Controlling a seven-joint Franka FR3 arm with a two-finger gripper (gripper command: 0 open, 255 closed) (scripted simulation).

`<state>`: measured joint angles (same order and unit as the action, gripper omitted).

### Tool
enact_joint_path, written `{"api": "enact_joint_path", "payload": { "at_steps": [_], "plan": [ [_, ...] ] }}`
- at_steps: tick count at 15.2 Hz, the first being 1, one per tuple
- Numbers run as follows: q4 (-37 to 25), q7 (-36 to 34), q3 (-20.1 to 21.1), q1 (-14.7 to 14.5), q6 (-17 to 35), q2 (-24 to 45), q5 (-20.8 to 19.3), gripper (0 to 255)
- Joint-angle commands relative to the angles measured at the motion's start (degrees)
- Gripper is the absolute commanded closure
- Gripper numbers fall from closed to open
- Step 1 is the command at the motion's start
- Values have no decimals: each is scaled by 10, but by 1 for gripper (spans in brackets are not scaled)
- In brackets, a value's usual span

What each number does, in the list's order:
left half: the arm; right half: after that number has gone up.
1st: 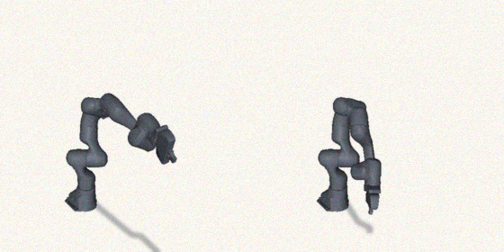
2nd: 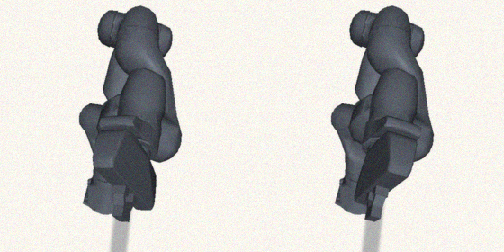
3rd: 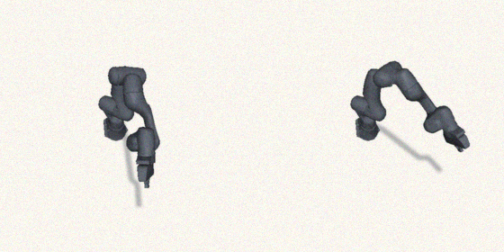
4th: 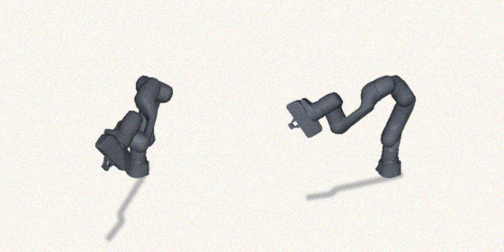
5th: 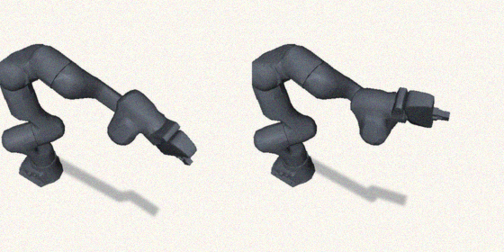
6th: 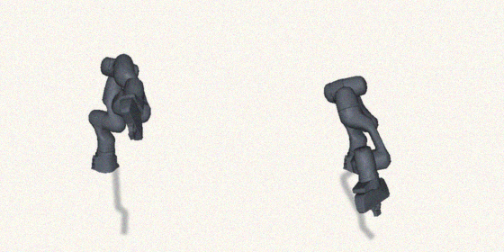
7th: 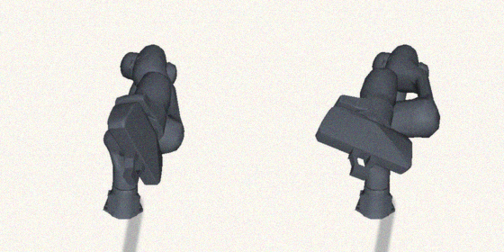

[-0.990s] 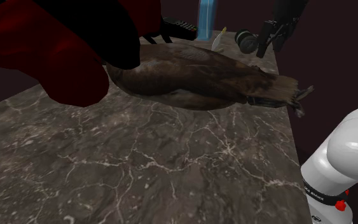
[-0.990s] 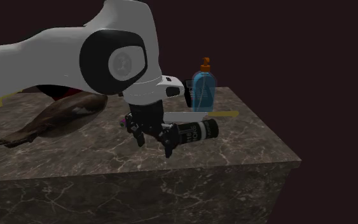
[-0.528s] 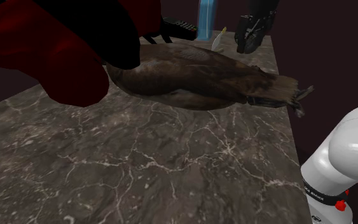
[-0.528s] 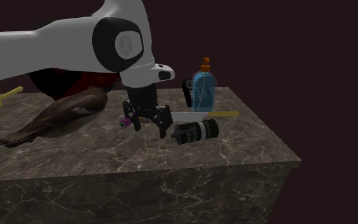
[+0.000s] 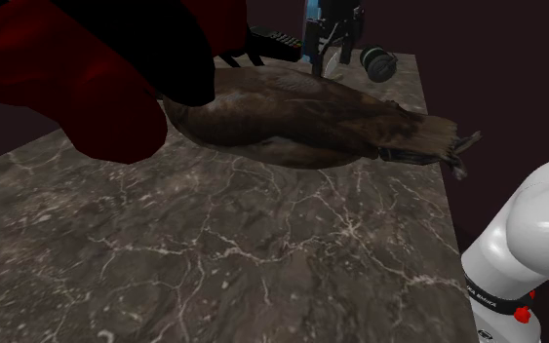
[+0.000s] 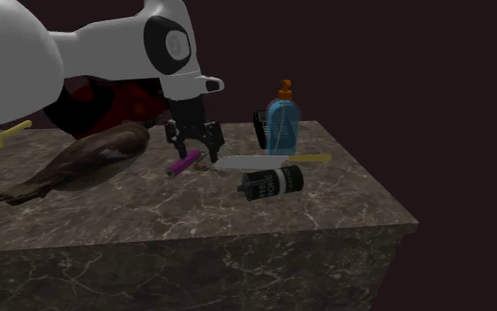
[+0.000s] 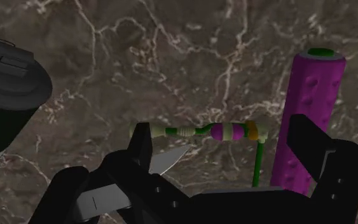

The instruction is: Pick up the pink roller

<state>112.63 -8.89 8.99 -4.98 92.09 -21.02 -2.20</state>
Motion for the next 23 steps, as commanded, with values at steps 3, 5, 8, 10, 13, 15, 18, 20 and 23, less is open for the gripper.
{"api": "enact_joint_path", "payload": {
  "at_steps": [3, 5, 8, 10, 13, 15, 18, 20, 23],
  "plan": [
    [-92, -23, 32, -12, -23, 85, -14, 0],
    [-144, -37, 48, -19, -38, 131, -25, 0],
    [-124, -37, 47, -20, -22, 128, -24, 0],
    [-105, -38, 47, -20, -6, 125, -24, 0],
    [-73, -40, 47, -20, 22, 121, -23, 0],
    [-73, -40, 47, -20, 22, 120, -23, 0],
    [-73, -39, 46, -20, 23, 121, -23, 255],
    [-73, -39, 46, -20, 23, 121, -23, 255],
    [-73, -39, 46, -19, 22, 121, -23, 255]
  ]
}}
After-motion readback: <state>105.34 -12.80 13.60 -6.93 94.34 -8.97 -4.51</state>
